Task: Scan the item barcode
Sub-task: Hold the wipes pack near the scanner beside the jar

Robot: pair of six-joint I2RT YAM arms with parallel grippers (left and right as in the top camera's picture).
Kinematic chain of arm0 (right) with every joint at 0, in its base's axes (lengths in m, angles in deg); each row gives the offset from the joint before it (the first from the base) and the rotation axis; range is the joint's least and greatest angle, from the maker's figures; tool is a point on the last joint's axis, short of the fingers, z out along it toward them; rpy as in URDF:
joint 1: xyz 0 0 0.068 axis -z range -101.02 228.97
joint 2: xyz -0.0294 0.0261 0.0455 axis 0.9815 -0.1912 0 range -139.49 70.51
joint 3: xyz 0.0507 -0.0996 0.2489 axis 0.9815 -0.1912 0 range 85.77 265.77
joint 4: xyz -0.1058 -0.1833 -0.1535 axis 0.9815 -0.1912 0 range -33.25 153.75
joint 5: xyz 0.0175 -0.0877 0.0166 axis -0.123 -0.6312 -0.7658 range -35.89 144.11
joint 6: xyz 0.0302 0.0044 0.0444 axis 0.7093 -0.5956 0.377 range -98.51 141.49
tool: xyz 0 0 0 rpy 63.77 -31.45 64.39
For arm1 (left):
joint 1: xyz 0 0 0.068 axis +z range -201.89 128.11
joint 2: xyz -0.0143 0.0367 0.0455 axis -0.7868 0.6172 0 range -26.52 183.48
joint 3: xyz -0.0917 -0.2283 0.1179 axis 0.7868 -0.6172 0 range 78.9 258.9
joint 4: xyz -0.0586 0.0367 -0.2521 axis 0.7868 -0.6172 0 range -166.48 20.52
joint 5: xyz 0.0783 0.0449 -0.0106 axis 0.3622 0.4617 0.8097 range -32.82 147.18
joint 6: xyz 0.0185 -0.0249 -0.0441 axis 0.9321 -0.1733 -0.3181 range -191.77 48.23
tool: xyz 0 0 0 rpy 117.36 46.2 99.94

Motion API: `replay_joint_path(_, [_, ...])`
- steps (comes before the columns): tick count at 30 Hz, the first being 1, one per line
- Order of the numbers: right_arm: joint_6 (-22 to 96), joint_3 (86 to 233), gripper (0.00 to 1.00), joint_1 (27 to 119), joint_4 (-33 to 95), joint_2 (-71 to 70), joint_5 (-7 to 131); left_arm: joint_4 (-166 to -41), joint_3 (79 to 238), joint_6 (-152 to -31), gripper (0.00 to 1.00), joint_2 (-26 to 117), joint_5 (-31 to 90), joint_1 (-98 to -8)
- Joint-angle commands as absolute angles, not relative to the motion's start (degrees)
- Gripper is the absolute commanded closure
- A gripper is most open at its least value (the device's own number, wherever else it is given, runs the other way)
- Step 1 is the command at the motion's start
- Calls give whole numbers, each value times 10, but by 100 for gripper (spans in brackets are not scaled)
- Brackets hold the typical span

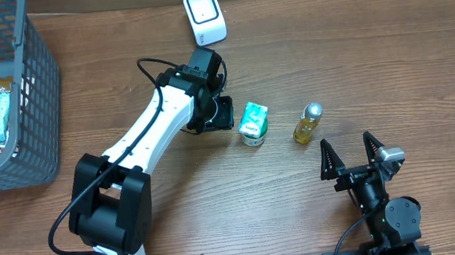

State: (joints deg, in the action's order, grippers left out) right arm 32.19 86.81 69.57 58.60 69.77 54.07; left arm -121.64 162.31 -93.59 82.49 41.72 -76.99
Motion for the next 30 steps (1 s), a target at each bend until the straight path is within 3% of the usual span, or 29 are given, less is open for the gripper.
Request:
replay_joint_path(1, [322, 862, 0, 696, 590, 703, 538, -1215, 1634, -920, 59, 821, 408, -775])
replay_joint_path(9, [322, 862, 0, 696, 590, 703, 538, -1207, 1634, -919, 64, 821, 406, -777])
replay_joint_path(30, [322, 862, 0, 696, 590, 703, 538, -1258, 1634, -910, 68, 821, 406, -812])
